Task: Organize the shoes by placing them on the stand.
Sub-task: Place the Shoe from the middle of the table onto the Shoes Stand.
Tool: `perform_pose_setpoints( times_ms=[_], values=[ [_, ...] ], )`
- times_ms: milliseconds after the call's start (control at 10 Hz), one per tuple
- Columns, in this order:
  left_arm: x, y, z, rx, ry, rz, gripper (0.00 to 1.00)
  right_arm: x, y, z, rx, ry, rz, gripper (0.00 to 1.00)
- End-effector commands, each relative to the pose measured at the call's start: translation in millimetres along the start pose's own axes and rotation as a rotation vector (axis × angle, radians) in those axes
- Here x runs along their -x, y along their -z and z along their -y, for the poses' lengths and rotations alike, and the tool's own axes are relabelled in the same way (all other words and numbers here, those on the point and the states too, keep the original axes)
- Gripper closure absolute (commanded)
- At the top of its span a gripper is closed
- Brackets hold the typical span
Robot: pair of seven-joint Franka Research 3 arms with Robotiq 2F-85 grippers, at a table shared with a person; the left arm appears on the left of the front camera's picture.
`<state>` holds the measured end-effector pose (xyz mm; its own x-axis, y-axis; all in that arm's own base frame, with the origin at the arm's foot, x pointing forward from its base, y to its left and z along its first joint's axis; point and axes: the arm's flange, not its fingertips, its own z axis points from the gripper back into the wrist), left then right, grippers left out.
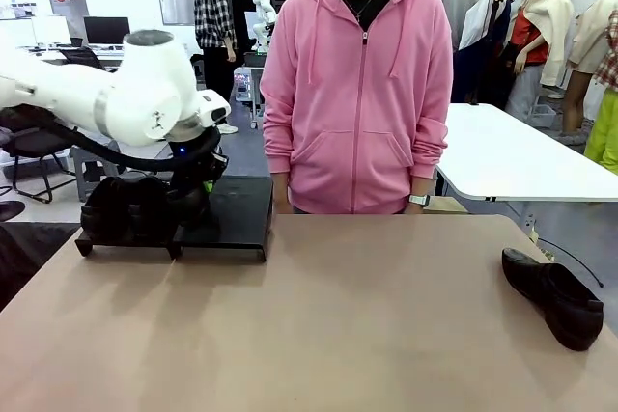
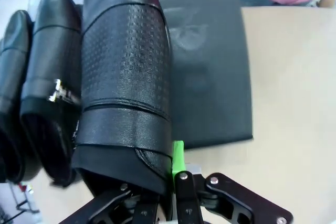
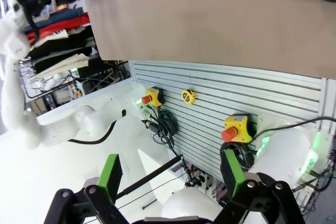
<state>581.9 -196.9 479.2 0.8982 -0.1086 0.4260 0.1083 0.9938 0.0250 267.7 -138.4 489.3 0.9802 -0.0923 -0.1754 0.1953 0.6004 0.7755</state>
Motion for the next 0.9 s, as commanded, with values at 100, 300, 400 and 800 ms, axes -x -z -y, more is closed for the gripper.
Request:
perform_pose_setpoints(
  times_ms=[100, 300, 400, 800],
  values=[
    [-30, 34, 22, -0.105, -0.023, 0.021, 1.0, 1, -4, 2, 0.007, -0.026, -0.01, 0.0],
    [-38, 48, 23, -0.124, -0.035, 0.019, 1.0, 1, -4, 2, 0.007, -0.026, -0.01, 0.0],
    [-38, 52, 24, -0.13, -0.034, 0.006, 1.0, 1, -4, 2, 0.007, -0.026, -0.01, 0.0],
    [-34, 54, 24, -0.206, -0.055, 0.008, 0.0, 1, -4, 2, 0.007, -0.026, -0.01, 0.0]
  ],
)
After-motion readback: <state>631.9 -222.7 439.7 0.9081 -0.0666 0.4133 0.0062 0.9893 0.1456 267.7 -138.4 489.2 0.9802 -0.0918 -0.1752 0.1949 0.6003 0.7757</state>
